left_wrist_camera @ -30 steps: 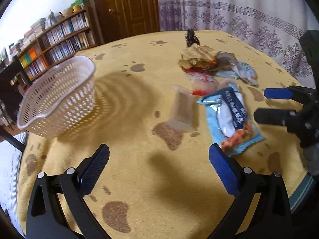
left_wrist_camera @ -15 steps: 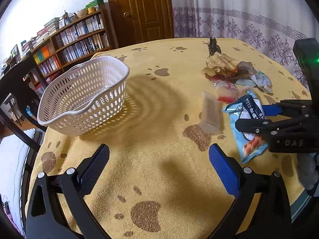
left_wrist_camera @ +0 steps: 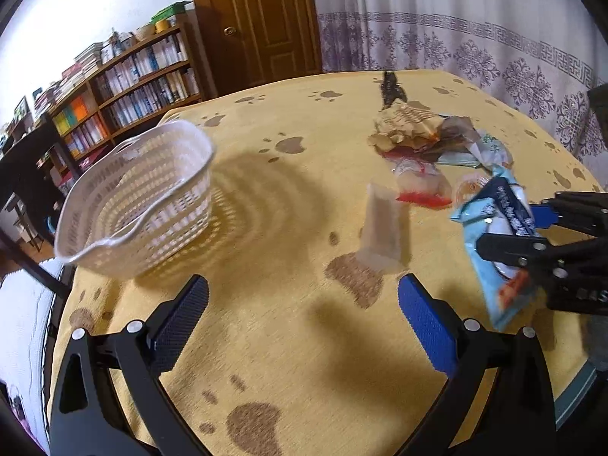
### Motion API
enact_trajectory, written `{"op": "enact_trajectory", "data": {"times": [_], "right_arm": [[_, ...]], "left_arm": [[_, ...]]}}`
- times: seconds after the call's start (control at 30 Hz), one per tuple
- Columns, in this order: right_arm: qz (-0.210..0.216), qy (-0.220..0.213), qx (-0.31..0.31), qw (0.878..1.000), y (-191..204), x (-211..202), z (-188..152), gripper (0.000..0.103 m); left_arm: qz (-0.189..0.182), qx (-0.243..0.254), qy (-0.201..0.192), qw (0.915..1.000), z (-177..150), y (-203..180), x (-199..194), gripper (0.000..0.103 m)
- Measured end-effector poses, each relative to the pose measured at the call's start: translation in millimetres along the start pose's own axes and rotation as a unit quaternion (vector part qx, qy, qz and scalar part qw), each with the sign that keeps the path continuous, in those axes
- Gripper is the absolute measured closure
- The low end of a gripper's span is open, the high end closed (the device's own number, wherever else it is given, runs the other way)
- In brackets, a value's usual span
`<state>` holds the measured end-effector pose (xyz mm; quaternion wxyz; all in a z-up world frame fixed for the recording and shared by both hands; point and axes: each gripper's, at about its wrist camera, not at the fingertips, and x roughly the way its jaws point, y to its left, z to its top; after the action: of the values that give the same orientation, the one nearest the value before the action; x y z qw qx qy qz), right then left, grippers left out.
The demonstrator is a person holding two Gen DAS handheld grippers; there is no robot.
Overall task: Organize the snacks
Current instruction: 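Grasp the clear packet with brown bar with the left gripper while the right holds the blue bag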
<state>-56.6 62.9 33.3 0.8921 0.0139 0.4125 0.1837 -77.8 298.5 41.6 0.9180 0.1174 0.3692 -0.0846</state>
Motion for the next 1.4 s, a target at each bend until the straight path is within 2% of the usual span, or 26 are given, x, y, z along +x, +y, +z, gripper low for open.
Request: {"op": "enact_trajectory", "data": {"times": [0.2,0.43,0.5,0.53,0.6,0.67,0.8,0.83,1.0,1.17,1.4], "right_arm": [[-0.003,-0.004,0.015,1.0,-17.0,-9.5,-4.9,0.054],[0.0,-0.003,0.013,1.0,-16.7,-8.6,-6.3,0.054],[0.0,-0.003,0.012,1.0,-16.5,-8.1,-6.6,0.054],[0.0,-0.003,0.013,1.0,-16.8,-7.9,-6.6,0.054],[0.0,-0.003,0.012,1.0,-16.5,-7.8,-6.8,0.054],[0.001,-0.003,0.012,1.0,-16.0,-7.3,-7.1,0.054],[0.001,-0.003,0.011,1.0,-15.4,-6.8,-7.4,0.054],[0.001,-0.003,0.01,1.0,-15.1,-6.7,-7.7,0.054],[0.002,-0.003,0.012,1.0,-14.2,-6.7,-7.9,0.054],[0.005,-0.006,0.013,1.0,-14.7,-8.2,-6.8,0.054],[0.007,-0.003,0.01,1.0,-13.8,-7.6,-6.8,0.054]], "left_arm": [[-0.02,0.015,0.01,0.9996,18.3,-21.9,18.4,0.002],[-0.029,0.042,0.019,0.9985,31.3,-44.6,41.6,0.003],[-0.031,0.047,0.027,0.9981,32.5,-47.7,50.3,0.016],[-0.035,0.044,0.033,0.9979,33.3,-47.1,55.0,0.018],[-0.039,0.036,0.043,0.9977,33.6,-44.1,61.9,0.03],[-0.045,0.026,0.05,0.9974,32.4,-40.0,68.0,0.035],[-0.058,0.002,0.047,0.9972,30.2,-33.1,67.0,0.058],[-0.059,0.0,0.046,0.9972,29.7,-32.7,66.3,0.06],[-0.065,-0.009,0.027,0.9975,29.3,-28.4,53.0,0.068],[-0.062,-0.014,0.01,0.9979,32.0,-24.2,37.3,0.069],[-0.063,-0.008,0.022,0.9977,29.3,-27.9,39.8,0.069]]}}
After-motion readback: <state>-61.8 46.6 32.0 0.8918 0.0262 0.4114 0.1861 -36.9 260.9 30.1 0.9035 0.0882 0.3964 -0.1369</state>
